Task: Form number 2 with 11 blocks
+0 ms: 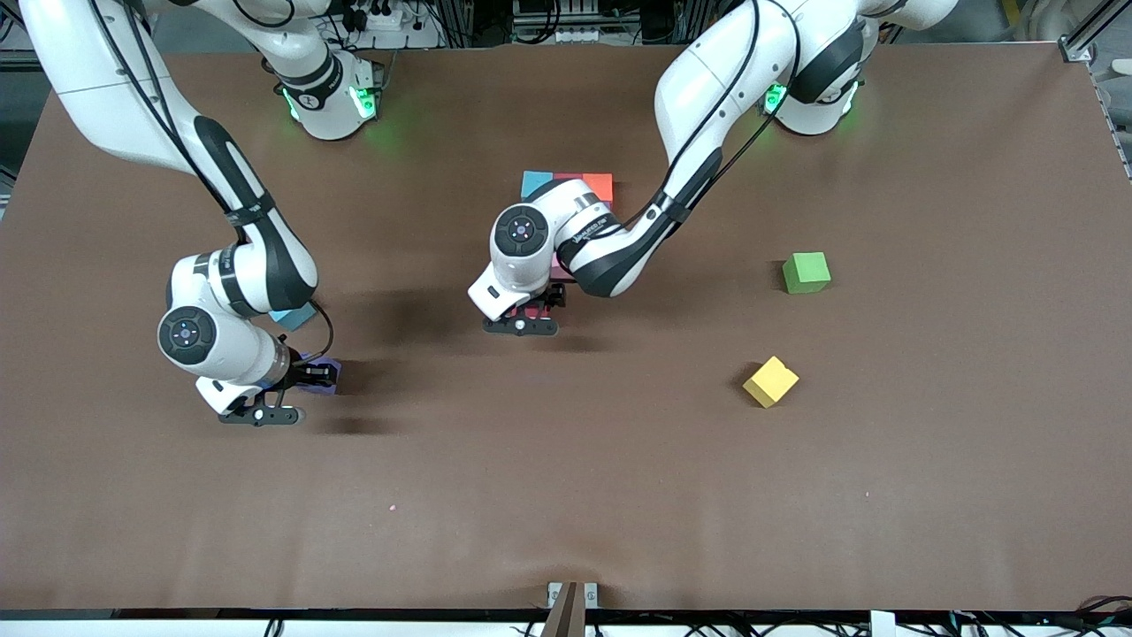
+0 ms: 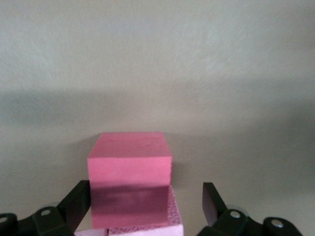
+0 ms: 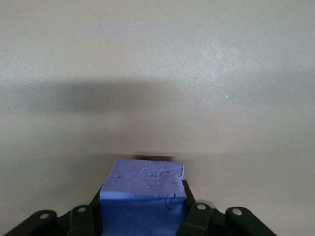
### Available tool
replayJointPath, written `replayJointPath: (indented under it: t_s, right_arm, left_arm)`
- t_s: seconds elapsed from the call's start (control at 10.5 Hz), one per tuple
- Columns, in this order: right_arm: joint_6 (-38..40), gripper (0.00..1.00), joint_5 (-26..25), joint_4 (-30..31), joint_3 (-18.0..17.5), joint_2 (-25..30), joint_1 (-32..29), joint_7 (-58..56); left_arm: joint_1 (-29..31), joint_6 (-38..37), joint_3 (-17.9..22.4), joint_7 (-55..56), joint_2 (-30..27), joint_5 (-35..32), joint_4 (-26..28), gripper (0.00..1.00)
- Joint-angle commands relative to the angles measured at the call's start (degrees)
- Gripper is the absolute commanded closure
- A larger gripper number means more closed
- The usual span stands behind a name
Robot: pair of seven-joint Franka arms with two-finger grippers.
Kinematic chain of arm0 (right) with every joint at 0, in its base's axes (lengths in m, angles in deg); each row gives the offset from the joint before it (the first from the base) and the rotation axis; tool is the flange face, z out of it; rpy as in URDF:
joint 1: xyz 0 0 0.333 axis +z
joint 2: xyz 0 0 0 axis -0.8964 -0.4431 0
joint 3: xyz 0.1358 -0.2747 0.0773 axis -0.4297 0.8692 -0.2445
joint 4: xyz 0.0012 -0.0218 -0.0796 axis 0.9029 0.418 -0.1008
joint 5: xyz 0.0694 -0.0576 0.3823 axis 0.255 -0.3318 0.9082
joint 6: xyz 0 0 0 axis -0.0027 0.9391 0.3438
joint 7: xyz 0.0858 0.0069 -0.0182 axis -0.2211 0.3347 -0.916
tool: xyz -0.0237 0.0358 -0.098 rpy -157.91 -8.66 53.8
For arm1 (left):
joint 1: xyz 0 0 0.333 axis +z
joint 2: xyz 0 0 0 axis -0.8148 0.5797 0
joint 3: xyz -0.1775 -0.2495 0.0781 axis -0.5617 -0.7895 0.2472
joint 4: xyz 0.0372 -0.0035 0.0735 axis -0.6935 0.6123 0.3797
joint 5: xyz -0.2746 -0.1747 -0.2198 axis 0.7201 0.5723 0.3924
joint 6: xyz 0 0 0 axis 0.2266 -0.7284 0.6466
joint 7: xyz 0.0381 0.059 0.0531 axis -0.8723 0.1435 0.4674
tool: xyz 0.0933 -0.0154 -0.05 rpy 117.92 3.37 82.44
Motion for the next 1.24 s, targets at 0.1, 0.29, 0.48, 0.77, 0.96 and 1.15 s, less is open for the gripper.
replayJointPath:
  t_s: [0.1, 0.29, 0.48, 0.77, 0.96, 1.15]
  right_arm:
    - [4.33, 0.52, 0.02, -0.39, -3.84, 1.88, 0.02, 8.65]
    - [4.52, 0.52, 0.02, -0.47, -5.52, 1.97, 0.02, 13.93]
    - [6.61, 0.52, 0.02, -1.35, -8.59, 1.88, 0.11, 20.86]
    - [7.24, 0.52, 0.02, -2.14, -13.16, 1.62, 0.2, 31.24]
    - [7.24, 0.52, 1.59, -3.54, -14.58, 1.44, 2.38, 38.61]
    - [7.24, 0.53, 6.41, -5.57, -14.41, 1.26, 6.68, 48.18]
  left_arm:
    - [2.35, -4.9, 0.52, -0.05, -5.27, 1.37, 0.81, 0.0]
    - [5.16, -9.9, 0.52, -0.05, -8.6, 1.28, 0.81, 0.0]
    - [10.07, -17.45, 0.43, -0.58, -12.73, 1.28, 1.25, 0.0]
    - [19.2, -24.51, 0.0, -5.73, -21.24, 1.2, 8.16, 0.0]
    - [25.7, -24.52, -0.01, -10.14, -25.66, 1.2, 13.98, 0.0]
    - [30.9, -24.26, -0.01, -15.23, -25.93, 0.32, 16.36, 0.0]
